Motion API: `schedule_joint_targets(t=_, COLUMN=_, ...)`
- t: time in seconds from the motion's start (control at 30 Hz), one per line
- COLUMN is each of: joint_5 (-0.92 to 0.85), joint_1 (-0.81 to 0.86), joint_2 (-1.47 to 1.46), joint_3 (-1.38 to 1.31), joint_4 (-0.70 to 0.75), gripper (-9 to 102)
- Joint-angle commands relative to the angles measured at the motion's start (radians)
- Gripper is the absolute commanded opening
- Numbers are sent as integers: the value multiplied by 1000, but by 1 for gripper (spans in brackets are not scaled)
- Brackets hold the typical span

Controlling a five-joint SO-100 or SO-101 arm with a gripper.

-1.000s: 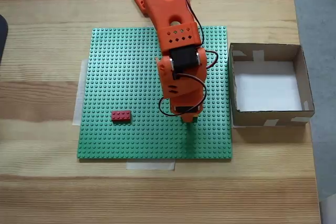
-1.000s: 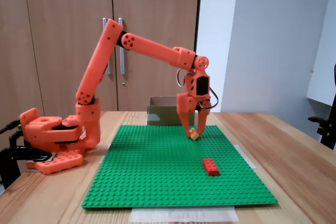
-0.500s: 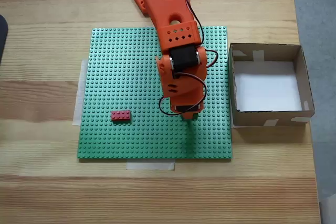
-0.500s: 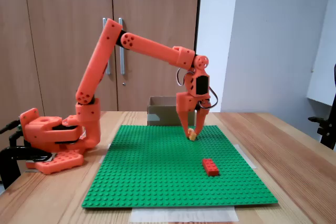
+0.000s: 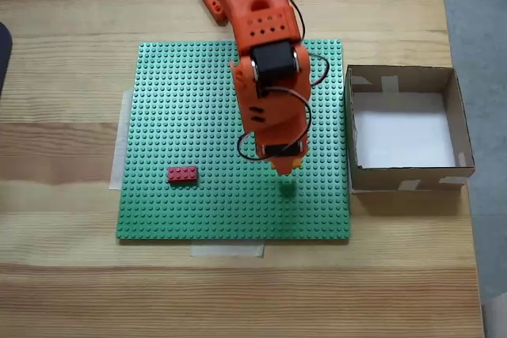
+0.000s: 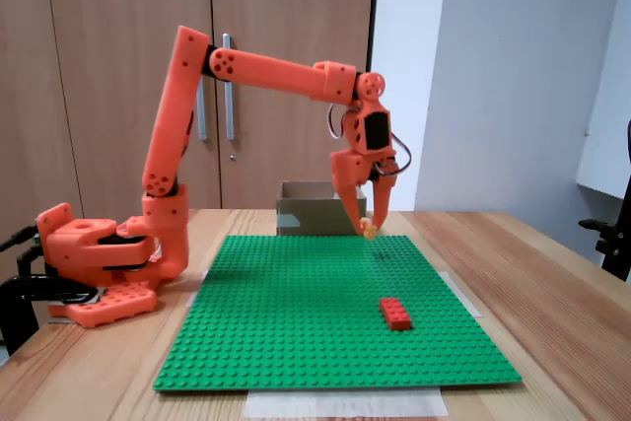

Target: Pick the yellow lego block and put it in the box.

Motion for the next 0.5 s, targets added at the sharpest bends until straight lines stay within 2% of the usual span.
schedule_joint_targets(t=0.0, joint_5=-12, joint_1=-15, joint_2=107, joint_3=-6, joint_4=17, gripper=-1)
schedule_joint_targets(t=0.47, joint_5=-28, joint_1=-216, joint_2=411, joint_3=-6, joint_4=144, gripper=-1)
